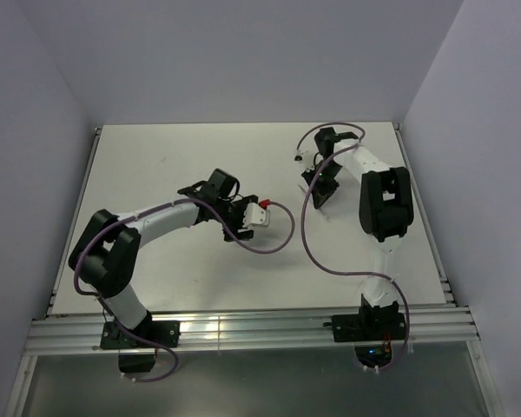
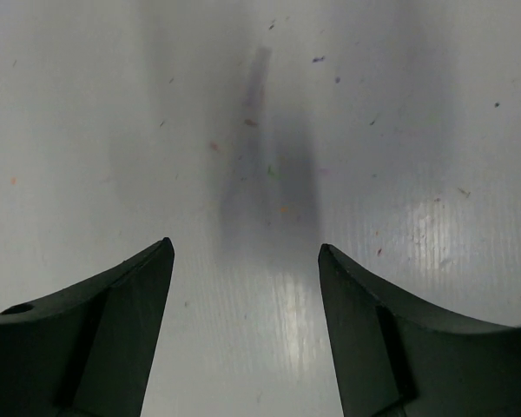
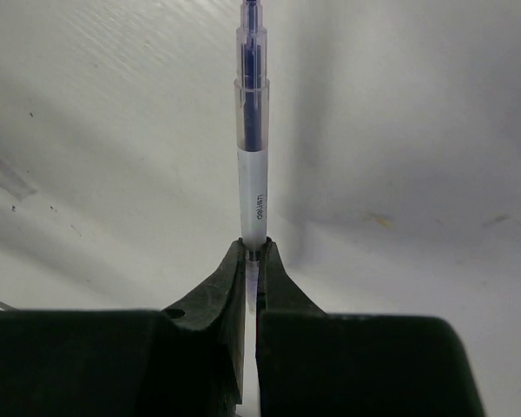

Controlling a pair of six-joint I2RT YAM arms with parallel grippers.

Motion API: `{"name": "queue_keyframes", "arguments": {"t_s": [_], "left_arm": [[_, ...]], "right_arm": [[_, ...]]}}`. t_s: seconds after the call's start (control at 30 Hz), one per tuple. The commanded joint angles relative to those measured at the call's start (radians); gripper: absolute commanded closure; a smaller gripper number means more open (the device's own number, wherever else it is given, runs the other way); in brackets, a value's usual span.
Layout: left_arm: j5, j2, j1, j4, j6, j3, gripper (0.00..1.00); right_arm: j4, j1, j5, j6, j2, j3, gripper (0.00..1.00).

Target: Insert the pens into the pen caps

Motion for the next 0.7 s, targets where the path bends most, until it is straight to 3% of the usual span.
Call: {"name": "queue_keyframes", "arguments": {"t_s": [0.0,0.13,0.27,0.4,0.67], "left_arm": [[0.001,0.049,-0.088,0.065,0.068,0.065,0.27],[0.017,0.15,-0.162,-0.073,0.08,0.186,0.33],[-0.028,0.234,-0.217,-0.11,0.013,0.233,0.39],[-0.106,0.302,-0.243,-0.173,-0.021,0.27,0.54],[-0.193,0.271,-0.282,-0.124,-0.06,0.166,0.6]], "right_arm": [[-0.032,-0.068,-0.033,-0.001,-0.088,0.019,1.0],[-0.047,-0.107,-0.04,-0.012,-0.109,0.025,1.0],[-0.063,-0.139,-0.04,-0.031,-0.125,0.022,1.0],[-0.071,-0.156,-0.049,-0.035,-0.131,0.037,1.0],[-0.087,-0.173,-0.055,-0.036,-0.111,0.097,1.0]]}}
